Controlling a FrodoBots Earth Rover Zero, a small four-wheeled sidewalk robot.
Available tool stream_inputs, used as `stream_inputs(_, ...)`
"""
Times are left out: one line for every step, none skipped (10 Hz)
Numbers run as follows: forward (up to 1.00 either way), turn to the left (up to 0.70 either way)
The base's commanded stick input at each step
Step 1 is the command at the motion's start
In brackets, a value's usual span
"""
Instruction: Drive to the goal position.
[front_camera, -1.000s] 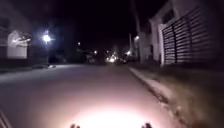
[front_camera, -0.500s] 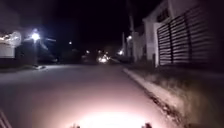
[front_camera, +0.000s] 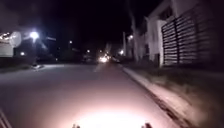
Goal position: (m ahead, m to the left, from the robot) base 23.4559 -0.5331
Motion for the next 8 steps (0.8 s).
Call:
stream_inputs(0.85, 0.00)
stream_inputs(0.85, -0.16)
stream_inputs(0.85, -0.31)
stream_inputs(0.85, -0.15)
stream_inputs(0.85, 0.00)
stream_inputs(0.85, 0.00)
stream_inputs(0.85, 0.00)
stream_inputs(0.85, 0.00)
